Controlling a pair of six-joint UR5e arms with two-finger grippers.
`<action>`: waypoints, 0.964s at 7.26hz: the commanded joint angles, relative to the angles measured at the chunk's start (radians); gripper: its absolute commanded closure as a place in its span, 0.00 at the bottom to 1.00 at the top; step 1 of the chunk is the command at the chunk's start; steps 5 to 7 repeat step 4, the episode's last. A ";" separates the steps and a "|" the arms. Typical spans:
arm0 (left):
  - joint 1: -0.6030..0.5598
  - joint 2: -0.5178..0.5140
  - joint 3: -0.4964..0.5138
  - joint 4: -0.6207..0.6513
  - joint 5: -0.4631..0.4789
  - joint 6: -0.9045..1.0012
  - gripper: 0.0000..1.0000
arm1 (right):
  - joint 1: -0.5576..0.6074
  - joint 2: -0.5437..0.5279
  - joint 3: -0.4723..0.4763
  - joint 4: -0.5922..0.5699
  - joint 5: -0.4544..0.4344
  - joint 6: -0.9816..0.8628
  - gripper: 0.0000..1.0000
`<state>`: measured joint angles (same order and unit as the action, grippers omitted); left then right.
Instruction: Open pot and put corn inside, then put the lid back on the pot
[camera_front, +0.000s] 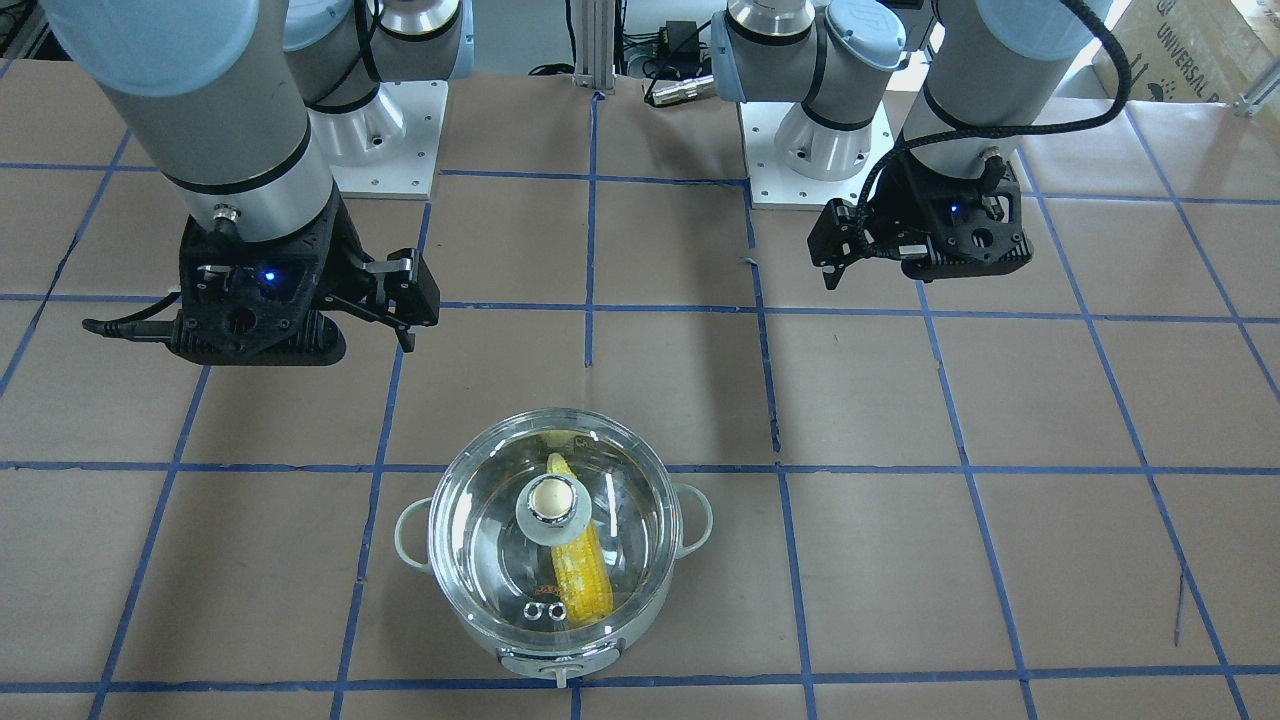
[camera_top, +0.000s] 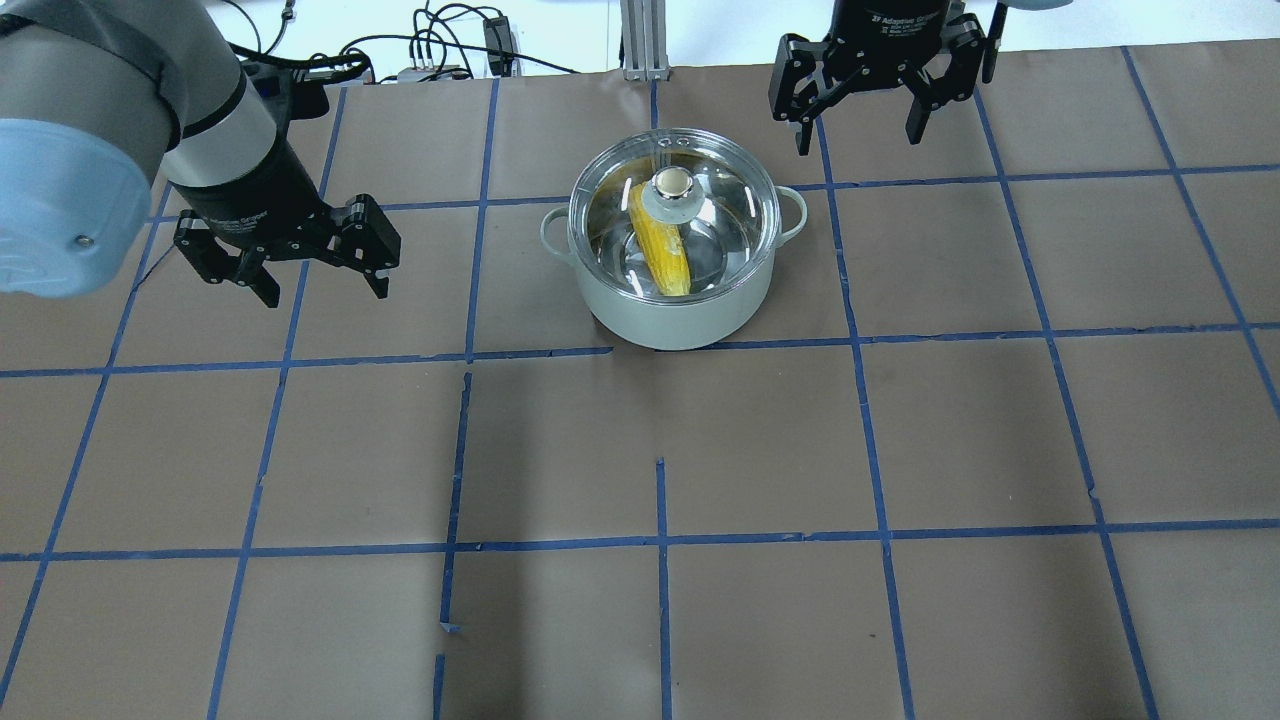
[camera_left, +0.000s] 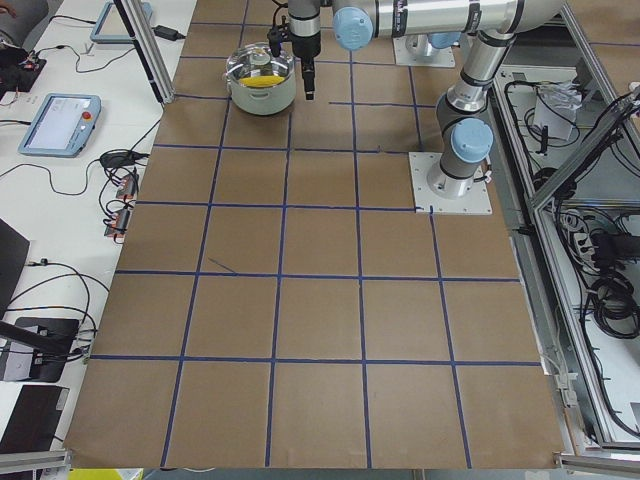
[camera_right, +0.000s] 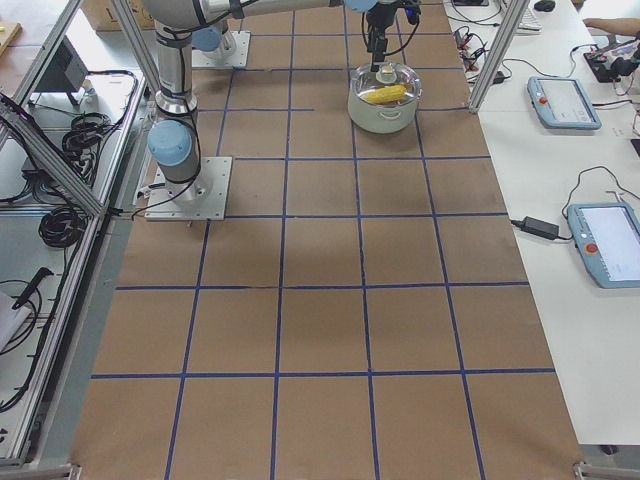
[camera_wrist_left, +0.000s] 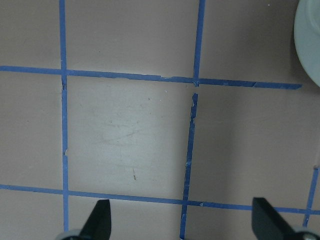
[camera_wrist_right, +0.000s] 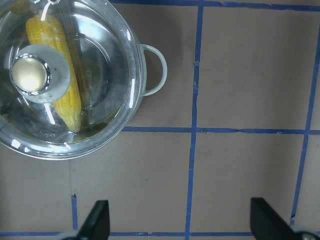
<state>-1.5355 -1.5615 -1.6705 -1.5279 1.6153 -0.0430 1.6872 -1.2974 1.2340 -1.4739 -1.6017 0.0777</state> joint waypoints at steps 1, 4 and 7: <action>0.000 0.000 0.000 0.000 0.000 0.000 0.00 | -0.010 -0.006 0.012 -0.005 -0.001 -0.007 0.00; 0.000 0.000 0.000 0.000 0.000 -0.001 0.00 | -0.014 -0.025 0.073 0.000 -0.007 -0.015 0.00; 0.000 0.000 0.000 0.000 0.000 -0.001 0.00 | -0.014 -0.025 0.073 0.000 -0.007 -0.015 0.00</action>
